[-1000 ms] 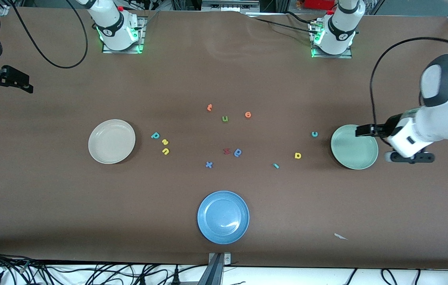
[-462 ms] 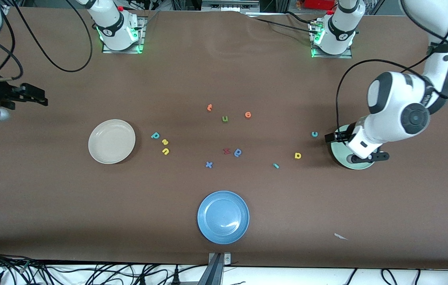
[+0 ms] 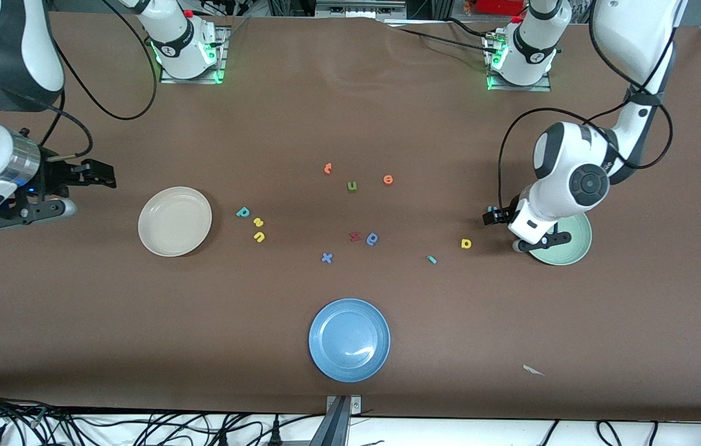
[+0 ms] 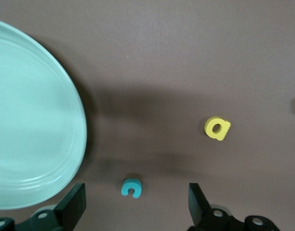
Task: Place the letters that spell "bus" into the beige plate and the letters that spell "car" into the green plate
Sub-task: 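Move the left gripper toward the green plate while the right gripper reaches the beige plate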
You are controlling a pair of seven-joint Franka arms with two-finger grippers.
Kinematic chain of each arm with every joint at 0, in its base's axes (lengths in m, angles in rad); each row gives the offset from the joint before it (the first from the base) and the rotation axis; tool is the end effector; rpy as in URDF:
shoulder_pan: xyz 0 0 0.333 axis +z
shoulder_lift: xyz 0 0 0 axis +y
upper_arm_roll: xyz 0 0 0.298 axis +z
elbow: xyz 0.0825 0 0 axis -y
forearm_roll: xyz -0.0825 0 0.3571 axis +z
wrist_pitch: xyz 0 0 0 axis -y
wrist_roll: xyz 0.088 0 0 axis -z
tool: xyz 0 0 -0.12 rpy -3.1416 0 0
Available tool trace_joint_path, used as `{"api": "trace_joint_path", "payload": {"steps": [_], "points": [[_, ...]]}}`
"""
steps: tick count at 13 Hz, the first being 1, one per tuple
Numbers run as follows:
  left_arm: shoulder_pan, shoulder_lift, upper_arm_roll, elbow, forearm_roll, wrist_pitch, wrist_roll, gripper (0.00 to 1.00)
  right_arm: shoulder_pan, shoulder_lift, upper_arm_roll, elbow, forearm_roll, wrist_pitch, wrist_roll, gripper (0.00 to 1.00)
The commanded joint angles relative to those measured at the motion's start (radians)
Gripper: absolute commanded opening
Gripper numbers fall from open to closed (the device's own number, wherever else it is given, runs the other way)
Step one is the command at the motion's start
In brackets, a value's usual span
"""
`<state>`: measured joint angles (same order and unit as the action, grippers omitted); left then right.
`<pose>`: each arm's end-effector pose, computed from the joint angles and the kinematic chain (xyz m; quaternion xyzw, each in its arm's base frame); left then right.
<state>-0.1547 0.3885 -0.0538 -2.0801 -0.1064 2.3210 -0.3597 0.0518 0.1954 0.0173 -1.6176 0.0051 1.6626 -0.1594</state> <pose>0.5335 -0.1160 0.2186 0.9895 0.1153 -0.0837 0.0239 0.5729 0.0396 0.4719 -0.9907 -0.1132 0.0748 0.0076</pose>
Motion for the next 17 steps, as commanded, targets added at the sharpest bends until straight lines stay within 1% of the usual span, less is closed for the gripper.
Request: {"api": "trace_joint_path", "payload": {"steps": [1,2,3,4,6,8,10,13,14,16,17], "points": [[-0.011,0.013,0.009,-0.075,-0.009,0.122,-0.015,0.9,0.006,0.002,0.032,-0.025,0.015,0.04,0.075,1.0],[-0.011,0.016,0.008,-0.09,-0.009,0.145,-0.015,0.88,0.008,0.01,0.058,-0.027,0.018,0.055,0.115,1.0],[-0.011,0.019,0.009,-0.095,-0.009,0.144,-0.018,0.8,0.008,0.027,0.082,-0.027,0.021,0.069,0.127,1.0],[-0.016,0.019,0.008,-0.11,-0.009,0.146,-0.033,0.74,0.01,0.039,0.099,-0.027,0.021,0.097,0.132,1.0],[-0.028,0.016,0.009,-0.12,-0.009,0.141,-0.053,0.74,0.022,0.047,0.107,-0.041,0.016,0.144,0.115,1.0],[-0.04,0.018,0.009,-0.13,-0.009,0.141,-0.064,0.73,0.028,0.047,0.107,-0.082,0.019,0.189,0.115,1.0],[-0.042,0.018,0.009,-0.143,-0.009,0.141,-0.064,0.67,0.028,0.049,0.108,-0.11,0.023,0.247,0.116,1.0],[-0.04,0.023,0.009,-0.146,-0.007,0.143,-0.053,0.67,0.028,0.09,0.13,-0.113,0.041,0.281,0.121,1.0],[-0.042,0.03,0.009,-0.146,-0.007,0.143,-0.051,0.66,0.028,0.099,0.138,-0.125,0.041,0.299,0.139,1.0],[-0.042,0.042,0.009,-0.144,-0.007,0.146,-0.051,0.6,0.029,0.099,0.153,-0.188,0.041,0.363,0.213,1.0],[-0.042,0.041,0.009,-0.144,-0.007,0.146,-0.051,0.55,0.029,0.095,0.168,-0.223,0.041,0.399,0.231,1.0]]}}
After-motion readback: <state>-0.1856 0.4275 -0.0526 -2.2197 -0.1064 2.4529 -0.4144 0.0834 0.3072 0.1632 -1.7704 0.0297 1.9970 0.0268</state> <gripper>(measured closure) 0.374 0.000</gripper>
